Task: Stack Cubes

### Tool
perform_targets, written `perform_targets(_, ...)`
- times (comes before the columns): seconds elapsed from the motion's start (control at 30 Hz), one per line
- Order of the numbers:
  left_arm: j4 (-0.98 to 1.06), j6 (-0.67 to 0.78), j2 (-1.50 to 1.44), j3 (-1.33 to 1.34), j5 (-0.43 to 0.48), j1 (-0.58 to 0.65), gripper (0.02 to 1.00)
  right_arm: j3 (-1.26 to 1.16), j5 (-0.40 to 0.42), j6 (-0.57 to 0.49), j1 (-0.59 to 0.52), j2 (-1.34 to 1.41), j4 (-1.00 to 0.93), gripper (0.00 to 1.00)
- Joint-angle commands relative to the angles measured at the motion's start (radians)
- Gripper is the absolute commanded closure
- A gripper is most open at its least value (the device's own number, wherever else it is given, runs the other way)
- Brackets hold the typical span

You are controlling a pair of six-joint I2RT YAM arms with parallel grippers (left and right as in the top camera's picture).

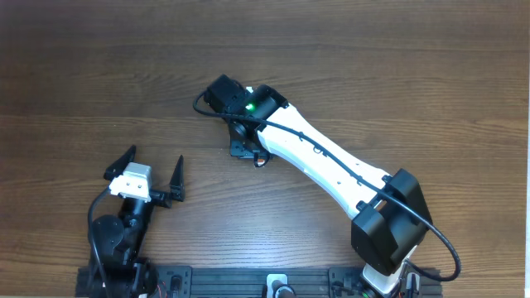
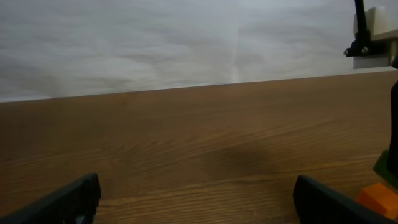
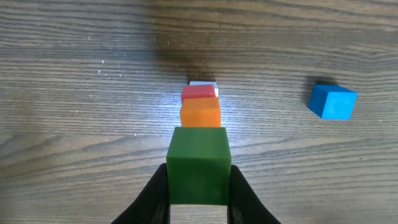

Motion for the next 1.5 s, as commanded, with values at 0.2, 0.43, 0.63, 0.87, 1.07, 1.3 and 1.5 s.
perform_targets(0.2,0.001,0.014,-0.009,-0.007,0.013,0.006,0.020,-0.052,-0.021,-0.014,-0.017,0.012,0.035,0.910)
perform_targets(0.43,0.001,0.014,-0.009,-0.007,0.013,0.006,0.018,-0.079,-0.024,-0.014,-0.021,0.012,0.069,0.910)
perform_targets(0.63,0.001,0.014,-0.009,-0.007,0.013,0.006,0.020,-0.080,-0.024,-0.014,-0.021,0.012,0.079,0.904)
perform_targets(0.87,0.001,0.014,-0.009,-0.007,0.013,0.006,0.020,-0.080,-0.023,-0.015,-0.021,0.012,0.090,0.899)
perform_targets(1.07,0.001,0.014,-0.009,-0.007,0.013,0.006,0.020,-0.080,-0.019,-0.018,-0.021,0.012,0.090,0.893)
perform_targets(1.3,0.001,0.014,-0.009,-0.007,0.013,0.006,0.018,-0.080,-0.004,-0.018,-0.023,0.013,0.090,0.886)
perform_targets(1.5,0.001,0.014,-0.009,-0.007,0.013,0.006,0.020,-0.080,-0.001,-0.018,-0.024,0.026,0.093,0.886)
